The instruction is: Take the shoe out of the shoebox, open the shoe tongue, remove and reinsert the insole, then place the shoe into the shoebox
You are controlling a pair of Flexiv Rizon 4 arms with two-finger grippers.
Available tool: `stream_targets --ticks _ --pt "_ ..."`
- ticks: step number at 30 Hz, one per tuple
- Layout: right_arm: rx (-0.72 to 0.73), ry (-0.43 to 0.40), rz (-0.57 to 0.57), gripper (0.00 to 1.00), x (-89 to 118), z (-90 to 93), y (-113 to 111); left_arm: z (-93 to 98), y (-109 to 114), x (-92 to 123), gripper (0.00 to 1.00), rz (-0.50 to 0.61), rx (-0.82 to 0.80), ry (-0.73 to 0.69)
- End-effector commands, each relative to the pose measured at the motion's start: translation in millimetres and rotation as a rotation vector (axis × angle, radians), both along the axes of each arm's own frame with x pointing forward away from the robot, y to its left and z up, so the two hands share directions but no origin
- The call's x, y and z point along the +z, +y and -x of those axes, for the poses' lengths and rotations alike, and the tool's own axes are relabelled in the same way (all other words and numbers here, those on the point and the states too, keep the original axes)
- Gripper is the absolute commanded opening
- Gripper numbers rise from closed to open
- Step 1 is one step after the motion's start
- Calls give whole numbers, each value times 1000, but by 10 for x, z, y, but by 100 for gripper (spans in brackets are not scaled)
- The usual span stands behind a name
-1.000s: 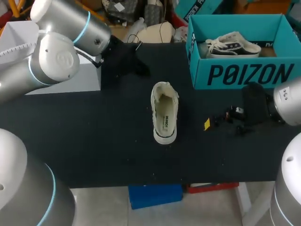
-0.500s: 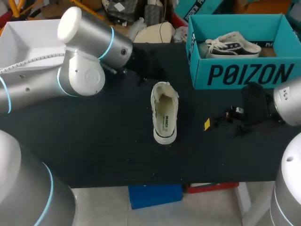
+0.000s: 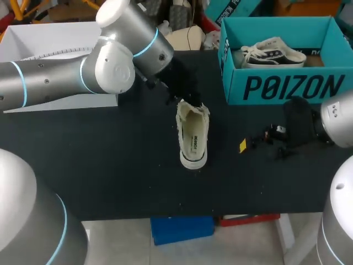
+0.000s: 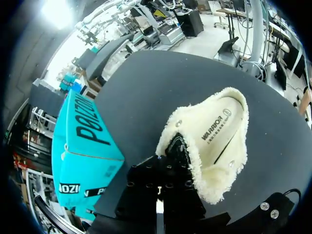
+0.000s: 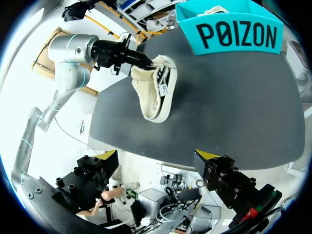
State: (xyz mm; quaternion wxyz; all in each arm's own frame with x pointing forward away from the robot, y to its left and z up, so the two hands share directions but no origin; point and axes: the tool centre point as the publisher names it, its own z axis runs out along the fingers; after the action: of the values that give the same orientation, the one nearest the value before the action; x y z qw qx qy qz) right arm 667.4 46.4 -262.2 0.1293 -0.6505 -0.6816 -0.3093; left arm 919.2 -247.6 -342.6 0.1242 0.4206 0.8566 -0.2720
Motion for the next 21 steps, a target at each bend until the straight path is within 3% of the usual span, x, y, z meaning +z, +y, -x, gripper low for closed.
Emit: stream_targets --ticks 1,10,17,21 --pt "-1 0 2 100 -6 -3 15 64 -35 -71 0 -1 -8 0" --pt "-1 0 2 100 -6 -3 15 212 -236 -146 0 19 -40 23" --pt "-1 0 2 100 -6 -3 15 288 -267 -178 0 23 -50 31" --pt "-1 0 2 100 -6 -3 15 163 -210 21 0 51 -23 -31"
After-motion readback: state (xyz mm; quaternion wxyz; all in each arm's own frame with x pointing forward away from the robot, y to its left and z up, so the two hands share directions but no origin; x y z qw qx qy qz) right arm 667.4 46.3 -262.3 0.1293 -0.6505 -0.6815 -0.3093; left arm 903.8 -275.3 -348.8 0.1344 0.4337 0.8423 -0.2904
